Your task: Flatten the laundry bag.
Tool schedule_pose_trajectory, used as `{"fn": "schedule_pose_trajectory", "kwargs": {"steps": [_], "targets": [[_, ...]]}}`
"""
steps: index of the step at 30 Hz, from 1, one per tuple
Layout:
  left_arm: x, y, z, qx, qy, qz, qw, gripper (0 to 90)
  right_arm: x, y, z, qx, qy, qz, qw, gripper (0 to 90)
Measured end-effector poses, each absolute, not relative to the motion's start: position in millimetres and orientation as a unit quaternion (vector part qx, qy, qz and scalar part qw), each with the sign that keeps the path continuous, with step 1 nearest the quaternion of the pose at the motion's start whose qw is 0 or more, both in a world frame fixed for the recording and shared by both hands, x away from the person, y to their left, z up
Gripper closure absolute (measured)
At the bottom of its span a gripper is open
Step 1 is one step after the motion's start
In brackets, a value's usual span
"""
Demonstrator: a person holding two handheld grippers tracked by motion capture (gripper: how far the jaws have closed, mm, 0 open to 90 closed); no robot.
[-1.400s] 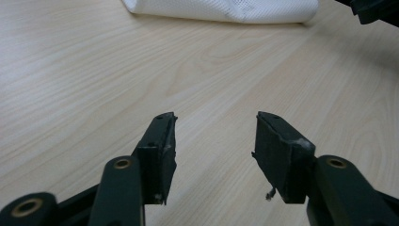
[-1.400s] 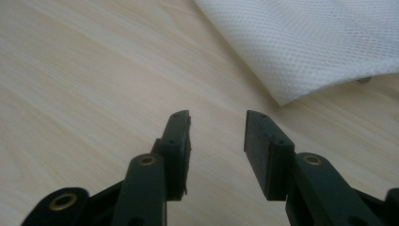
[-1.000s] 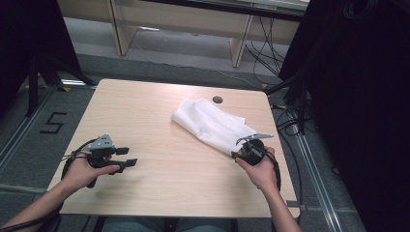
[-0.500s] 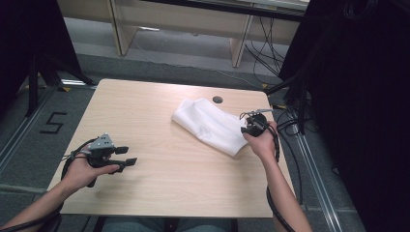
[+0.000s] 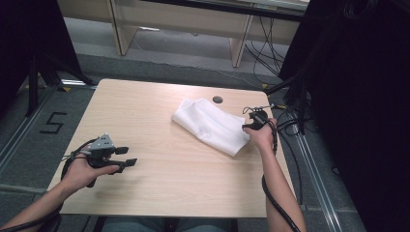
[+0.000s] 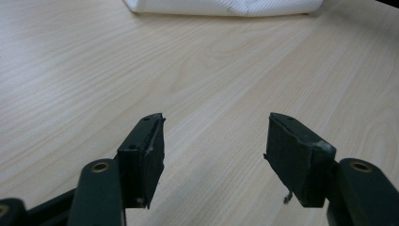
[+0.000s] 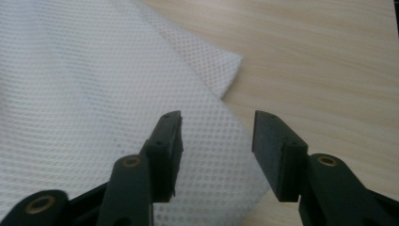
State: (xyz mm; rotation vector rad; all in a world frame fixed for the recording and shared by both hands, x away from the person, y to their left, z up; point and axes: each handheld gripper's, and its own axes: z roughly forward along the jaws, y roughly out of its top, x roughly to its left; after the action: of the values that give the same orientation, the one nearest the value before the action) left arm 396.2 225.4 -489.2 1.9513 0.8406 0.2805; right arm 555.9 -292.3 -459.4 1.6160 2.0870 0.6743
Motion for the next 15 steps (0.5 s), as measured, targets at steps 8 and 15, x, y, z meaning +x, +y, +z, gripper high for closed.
{"fn": "schedule_pose_trajectory", "kwargs": {"steps": [8,15], "targets": [[396,225,-489,0.800,0.344,0.115,0.478,37.2,558,-299,-482,0.585,0.757,0.220,0.190,42.7],[396,225,-489,0.805,0.339,0.113,0.473,37.2,557,-293,-484,0.563,0.781,0.210,0.171,80.3]]}}
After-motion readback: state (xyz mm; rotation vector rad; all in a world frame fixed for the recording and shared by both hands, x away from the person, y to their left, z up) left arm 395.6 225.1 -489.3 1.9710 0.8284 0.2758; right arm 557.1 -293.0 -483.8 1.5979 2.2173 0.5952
